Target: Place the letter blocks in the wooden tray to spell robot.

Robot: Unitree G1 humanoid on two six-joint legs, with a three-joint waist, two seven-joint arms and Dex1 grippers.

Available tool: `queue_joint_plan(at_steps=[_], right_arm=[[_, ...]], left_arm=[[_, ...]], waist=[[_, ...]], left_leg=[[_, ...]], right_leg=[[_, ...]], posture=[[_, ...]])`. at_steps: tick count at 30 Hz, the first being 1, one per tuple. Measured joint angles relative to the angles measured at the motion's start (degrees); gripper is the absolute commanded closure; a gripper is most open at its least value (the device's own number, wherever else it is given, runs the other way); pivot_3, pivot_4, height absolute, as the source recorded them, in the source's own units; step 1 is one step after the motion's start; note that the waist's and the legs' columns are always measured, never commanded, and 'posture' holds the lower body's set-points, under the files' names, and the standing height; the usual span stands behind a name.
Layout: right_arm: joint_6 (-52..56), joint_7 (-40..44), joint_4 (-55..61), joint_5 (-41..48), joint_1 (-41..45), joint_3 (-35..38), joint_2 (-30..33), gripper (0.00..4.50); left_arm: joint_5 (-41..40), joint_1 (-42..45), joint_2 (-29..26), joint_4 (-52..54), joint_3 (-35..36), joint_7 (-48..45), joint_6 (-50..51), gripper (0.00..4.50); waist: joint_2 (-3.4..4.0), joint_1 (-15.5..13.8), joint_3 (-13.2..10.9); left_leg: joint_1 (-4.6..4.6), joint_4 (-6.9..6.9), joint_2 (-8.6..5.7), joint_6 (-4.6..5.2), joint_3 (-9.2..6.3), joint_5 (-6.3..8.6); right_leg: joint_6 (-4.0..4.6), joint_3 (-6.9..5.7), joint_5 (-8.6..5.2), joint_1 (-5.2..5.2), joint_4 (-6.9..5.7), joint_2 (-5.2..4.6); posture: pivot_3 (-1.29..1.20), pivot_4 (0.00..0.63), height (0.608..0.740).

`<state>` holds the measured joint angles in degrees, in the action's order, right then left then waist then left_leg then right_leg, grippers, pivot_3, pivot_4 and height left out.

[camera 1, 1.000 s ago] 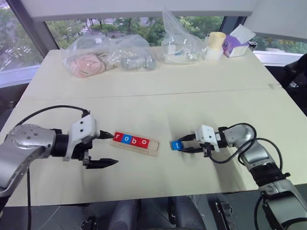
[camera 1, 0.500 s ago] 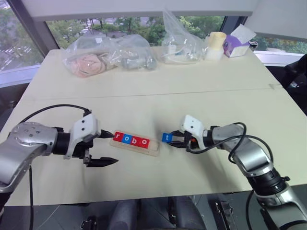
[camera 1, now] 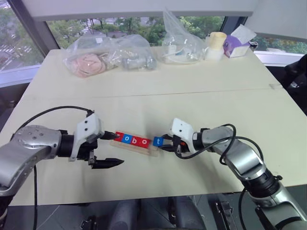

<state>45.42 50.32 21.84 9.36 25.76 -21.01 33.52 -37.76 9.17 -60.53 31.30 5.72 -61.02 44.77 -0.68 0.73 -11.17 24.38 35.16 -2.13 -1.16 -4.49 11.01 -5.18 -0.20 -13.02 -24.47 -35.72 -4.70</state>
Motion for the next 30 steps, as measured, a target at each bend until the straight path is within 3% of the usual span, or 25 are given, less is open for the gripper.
queue_joint_plan(at_steps=[13, 19, 20, 30], right_arm=[[1.1, -2.8, 1.6, 0.4, -1.0, -3.0, -1.1, 3.36], [-0.1, -4.4, 1.4, -0.2, -1.0, -3.7, -2.3, 0.38], [-0.5, -4.7, 1.4, -0.5, -1.0, -3.8, -2.5, 0.05], [-3.0, -4.6, 0.2, -1.5, 0.6, -0.7, 0.3, 0.05]], left_arm=[[0.3, 0.0, 0.7, -0.1, -0.5, 0.9, -0.3, 0.00], [0.8, 0.2, 1.2, -0.3, -0.6, 1.1, -0.4, 0.00], [0.9, 0.2, 1.2, -0.3, -0.6, 1.2, -0.4, 0.00], [1.0, 0.0, 1.6, -0.2, -0.6, 1.4, -0.4, 0.00]], waist=[[0.00, 0.0, 0.0], [0.00, 0.0, 0.0], [0.00, 0.0, 0.0], [-0.01, 0.0, 0.0]], left_leg=[[-0.01, 0.00, 0.00, 0.00, 0.01, 0.00], [-0.01, 0.00, 0.00, 0.00, 0.01, 0.00], [-0.01, 0.00, 0.00, 0.00, 0.01, 0.00], [0.00, 0.02, -0.01, 0.00, 0.02, 0.00]], right_leg=[[0.00, 0.00, 0.00, 0.00, -0.01, 0.00], [0.00, 0.00, 0.00, 0.00, -0.02, 0.01], [0.00, 0.00, 0.00, 0.00, -0.02, 0.01], [-0.01, 0.00, 0.00, 0.01, -0.01, 0.00]], posture=[[0.00, 0.150, 0.740], [0.00, 0.150, 0.740], [0.00, 0.150, 0.740], [0.00, 0.150, 0.740]])
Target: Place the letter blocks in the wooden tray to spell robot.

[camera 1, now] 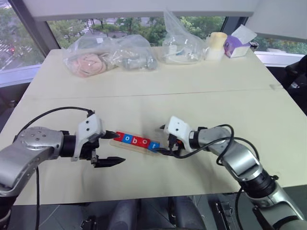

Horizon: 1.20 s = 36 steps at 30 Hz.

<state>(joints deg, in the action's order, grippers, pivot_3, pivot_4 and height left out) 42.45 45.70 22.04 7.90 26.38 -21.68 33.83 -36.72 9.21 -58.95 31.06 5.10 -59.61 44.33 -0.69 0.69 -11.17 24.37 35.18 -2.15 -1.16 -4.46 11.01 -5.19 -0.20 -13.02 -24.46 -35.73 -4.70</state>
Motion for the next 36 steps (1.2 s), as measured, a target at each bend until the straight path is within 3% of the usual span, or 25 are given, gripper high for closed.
queue_joint_plan(at_steps=[9, 25, 32, 36], right_arm=[[-5.4, -0.1, -2.5, -2.1, -1.6, 0.1, 1.5, 0.05], [-11.1, -1.6, -11.0, -5.5, 0.5, -0.5, -3.6, 0.05], [-11.9, -1.2, -9.9, -6.4, 0.5, 1.7, -1.8, 0.05], [-7.3, 1.2, -3.8, -1.9, 0.1, 4.1, -1.5, 0.05]], left_arm=[[0.3, 0.3, 0.5, -0.3, -1.0, -0.1, -0.4, 0.00], [0.7, 1.4, 0.5, -1.0, -1.6, 0.1, -0.8, 0.00], [1.0, 1.3, 0.5, -1.7, -1.6, 0.1, -0.9, 0.00], [1.1, 1.3, 0.5, -2.6, -1.6, -0.2, -1.0, 0.00]], waist=[[0.00, 0.1, 0.0], [-0.02, 0.1, 0.0], [-0.02, 0.1, 0.0], [-0.02, 0.1, 0.0]], left_leg=[[-0.02, 0.01, 0.01, 0.01, 0.13, 0.00], [-0.04, 0.04, 0.01, 0.00, 0.12, -0.01], [-0.04, 0.06, 0.00, 0.00, 0.14, -0.01], [-0.04, 0.05, 0.01, 0.00, 0.09, -0.01]], right_leg=[[0.00, 0.00, 0.00, 0.00, -0.05, 0.02], [0.00, 0.00, 0.00, 0.00, -0.14, 0.03], [0.00, 0.00, 0.00, 0.00, -0.17, 0.03], [0.00, 0.00, 0.00, 0.00, -0.18, 0.03]], posture=[[0.00, 0.150, 0.740], [0.00, 0.150, 0.740], [0.00, 0.150, 0.740], [0.00, 0.150, 0.740]])
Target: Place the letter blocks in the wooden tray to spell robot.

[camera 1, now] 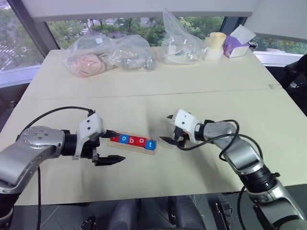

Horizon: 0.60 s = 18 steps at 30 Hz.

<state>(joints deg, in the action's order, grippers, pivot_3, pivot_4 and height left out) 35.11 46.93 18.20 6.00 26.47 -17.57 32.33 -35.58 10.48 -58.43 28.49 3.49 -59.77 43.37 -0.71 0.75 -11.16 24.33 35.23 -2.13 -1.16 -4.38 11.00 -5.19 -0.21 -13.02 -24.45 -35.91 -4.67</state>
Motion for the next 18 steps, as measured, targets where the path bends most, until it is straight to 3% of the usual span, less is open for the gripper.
queue_joint_plan(at_steps=[6, 18], right_arm=[[5.0, 1.7, 6.9, 4.8, -4.1, -2.1, -0.5, 0.05], [-4.2, -3.7, -2.4, -2.3, -5.0, -6.7, -4.3, 0.05]], left_arm=[[0.1, -2.8, -3.0, -1.1, 1.0, -2.1, -0.1, 0.00], [-1.7, -8.1, -4.7, 3.5, 4.7, -2.4, 1.4, 0.00]], waist=[[0.00, 0.1, 0.0], [0.00, 0.0, 0.0]], left_leg=[[-0.02, 0.01, 0.01, 0.00, -0.06, 0.00], [-0.01, 0.00, -0.01, -0.02, -0.11, 0.01]], right_leg=[[0.01, 0.00, -0.01, -0.01, 0.00, -0.02], [0.01, 0.02, -0.01, -0.02, 0.02, -0.05]], posture=[[0.00, 0.150, 0.740], [0.00, 0.150, 0.740]])
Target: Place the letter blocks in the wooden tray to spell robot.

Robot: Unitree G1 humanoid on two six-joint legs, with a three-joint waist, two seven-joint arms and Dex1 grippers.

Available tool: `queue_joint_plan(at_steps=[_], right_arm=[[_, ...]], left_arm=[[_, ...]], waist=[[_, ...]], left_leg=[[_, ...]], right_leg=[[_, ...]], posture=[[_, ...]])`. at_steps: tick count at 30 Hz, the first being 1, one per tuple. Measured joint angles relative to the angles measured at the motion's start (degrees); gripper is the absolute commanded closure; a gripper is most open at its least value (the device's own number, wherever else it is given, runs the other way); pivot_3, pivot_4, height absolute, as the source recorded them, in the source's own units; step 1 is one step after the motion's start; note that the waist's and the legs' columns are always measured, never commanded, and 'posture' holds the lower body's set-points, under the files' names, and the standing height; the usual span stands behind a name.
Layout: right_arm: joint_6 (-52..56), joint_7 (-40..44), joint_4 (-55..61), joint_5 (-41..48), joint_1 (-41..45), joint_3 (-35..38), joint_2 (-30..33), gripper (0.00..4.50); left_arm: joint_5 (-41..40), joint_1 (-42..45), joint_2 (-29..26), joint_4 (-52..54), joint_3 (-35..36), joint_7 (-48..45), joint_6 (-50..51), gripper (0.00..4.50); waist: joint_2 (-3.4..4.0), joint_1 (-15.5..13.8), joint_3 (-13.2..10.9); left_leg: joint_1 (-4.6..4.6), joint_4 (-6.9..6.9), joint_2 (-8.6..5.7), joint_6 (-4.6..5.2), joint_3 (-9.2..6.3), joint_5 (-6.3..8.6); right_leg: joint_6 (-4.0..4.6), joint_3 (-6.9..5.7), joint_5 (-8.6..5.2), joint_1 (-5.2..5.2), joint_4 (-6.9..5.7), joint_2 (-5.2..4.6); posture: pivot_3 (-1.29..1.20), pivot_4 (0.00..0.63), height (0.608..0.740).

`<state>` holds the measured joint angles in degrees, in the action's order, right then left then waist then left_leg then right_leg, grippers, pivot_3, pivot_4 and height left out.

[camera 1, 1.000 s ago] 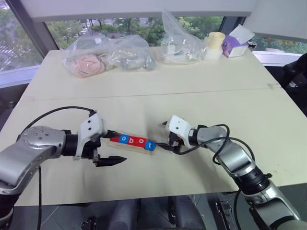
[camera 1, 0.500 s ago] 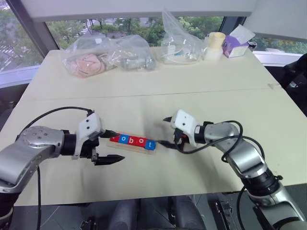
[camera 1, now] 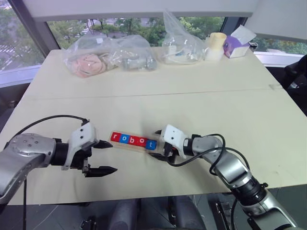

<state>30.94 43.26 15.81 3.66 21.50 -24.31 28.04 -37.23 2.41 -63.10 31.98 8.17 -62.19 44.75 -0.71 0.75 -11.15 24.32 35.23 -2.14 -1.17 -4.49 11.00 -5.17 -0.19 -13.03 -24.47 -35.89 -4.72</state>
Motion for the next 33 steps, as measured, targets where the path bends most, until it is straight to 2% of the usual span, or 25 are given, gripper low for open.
queue_joint_plan(at_steps=[21, 23, 26, 30, 33], right_arm=[[-1.2, -0.8, -1.9, -0.9, 2.1, 2.0, -1.6, 0.05], [0.5, 0.4, -0.1, 1.5, 1.8, 3.4, -1.6, 0.05], [5.0, 3.8, 7.4, 9.7, 0.5, 8.8, -0.6, 0.05], [11.4, 6.4, 15.5, 17.6, -1.7, 16.1, 5.5, 0.05], [15.2, 7.1, 18.6, 20.8, -4.1, 18.5, 9.0, 0.05]], left_arm=[[-0.2, 2.3, 1.4, 0.1, -0.8, 1.7, -0.1, 0.00], [-0.6, 2.3, 1.4, 0.1, -0.7, 1.8, 0.1, 0.00], [-2.4, 2.1, 2.1, -1.0, 0.4, 2.0, 1.6, 0.00], [-0.5, -3.5, 1.8, -4.5, 4.5, 2.4, 0.5, 0.00], [0.5, -7.1, 2.1, -5.2, 6.5, 2.4, -0.6, 0.00]], waist=[[0.00, 0.0, 0.0], [0.00, 0.0, 0.0], [0.01, 0.0, 0.0], [0.00, 0.0, 0.0], [0.00, 0.0, 0.0]], left_leg=[[-0.01, -0.01, 0.00, 0.00, 0.01, 0.00], [-0.01, 0.00, 0.00, 0.00, 0.01, 0.00], [0.00, -0.01, 0.01, 0.01, -0.04, 0.00], [-0.03, -0.02, 0.02, 0.00, -0.01, 0.00], [0.01, -0.03, 0.05, -0.01, -0.03, 0.01]], right_leg=[[0.00, 0.00, 0.00, 0.00, -0.01, 0.03], [0.00, 0.00, 0.00, 0.00, -0.02, 0.03], [-0.01, 0.00, 0.00, 0.00, -0.02, 0.03], [-0.01, 0.00, -0.01, 0.01, 0.00, 0.01], [0.01, 0.00, -0.02, -0.02, 0.03, -0.11]], posture=[[0.00, 0.150, 0.740], [0.00, 0.150, 0.740], [0.00, 0.150, 0.740], [0.00, 0.150, 0.740], [0.00, 0.150, 0.740]])
